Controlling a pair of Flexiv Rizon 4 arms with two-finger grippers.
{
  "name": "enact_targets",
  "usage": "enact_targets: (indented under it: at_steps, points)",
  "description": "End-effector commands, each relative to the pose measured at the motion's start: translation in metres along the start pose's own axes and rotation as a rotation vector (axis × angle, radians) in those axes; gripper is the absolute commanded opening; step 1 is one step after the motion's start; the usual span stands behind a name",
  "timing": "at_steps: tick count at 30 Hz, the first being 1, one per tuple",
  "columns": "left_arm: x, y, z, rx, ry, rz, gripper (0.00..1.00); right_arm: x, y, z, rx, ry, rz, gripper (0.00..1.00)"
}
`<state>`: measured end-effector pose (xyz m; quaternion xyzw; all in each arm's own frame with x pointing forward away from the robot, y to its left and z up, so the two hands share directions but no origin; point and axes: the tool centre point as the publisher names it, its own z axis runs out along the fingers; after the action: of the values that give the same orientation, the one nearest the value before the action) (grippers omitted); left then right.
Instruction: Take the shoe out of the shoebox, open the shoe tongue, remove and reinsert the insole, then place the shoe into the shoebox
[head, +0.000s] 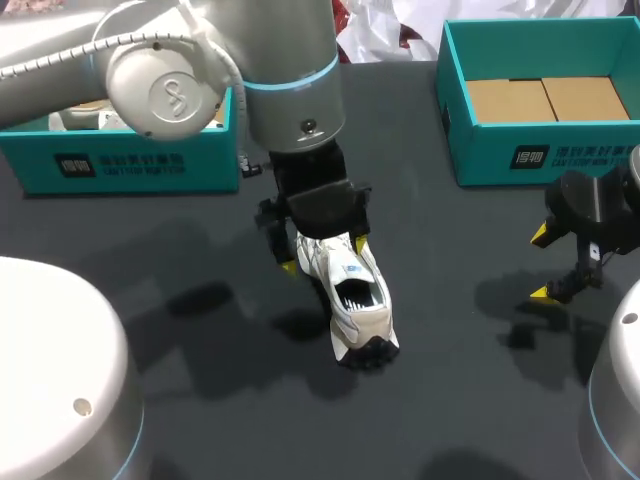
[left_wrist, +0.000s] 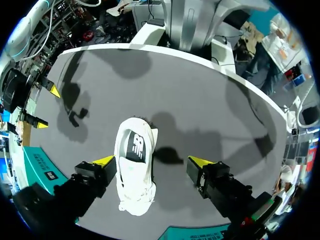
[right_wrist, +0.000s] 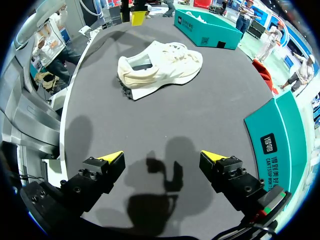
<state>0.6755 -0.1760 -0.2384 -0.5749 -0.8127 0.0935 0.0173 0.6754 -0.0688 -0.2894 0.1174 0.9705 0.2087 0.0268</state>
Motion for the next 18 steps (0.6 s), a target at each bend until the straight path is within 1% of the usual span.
enact_targets:
  at_steps: [1,7,13,15,16,17,18]
  points:
    - [0.0,-0.002,-0.003,-0.013,0.003,0.0,1.0,0.002,-0.001,0.0,0.0,-0.003,-0.001,1.0]
    - [0.0,-0.002,-0.003,-0.013,0.003,0.0,1.0,0.002,-0.001,0.0,0.0,-0.003,-0.001,1.0]
    - [0.012,-0.03,-0.003,-0.064,-0.063,-0.305,1.0,0.002,-0.001,0.0,0.0,-0.003,-0.001,1.0]
    - [0.014,-0.035,-0.004,-0.057,-0.069,-0.468,1.0,0.002,-0.001,0.0,0.0,-0.003,-0.001,1.0]
    - [0.013,-0.034,-0.005,-0.05,-0.066,-0.562,1.0,0.002,-0.001,0.0,0.0,-0.003,-0.001,1.0]
    - [0.013,-0.033,-0.005,-0.072,-0.055,-0.669,1.0,0.002,-0.001,0.0,0.0,-0.003,-0.001,1.0]
    - [0.012,-0.032,-0.006,-0.124,-0.045,-0.736,1.0,0.002,-0.001,0.0,0.0,-0.003,-0.001,1.0]
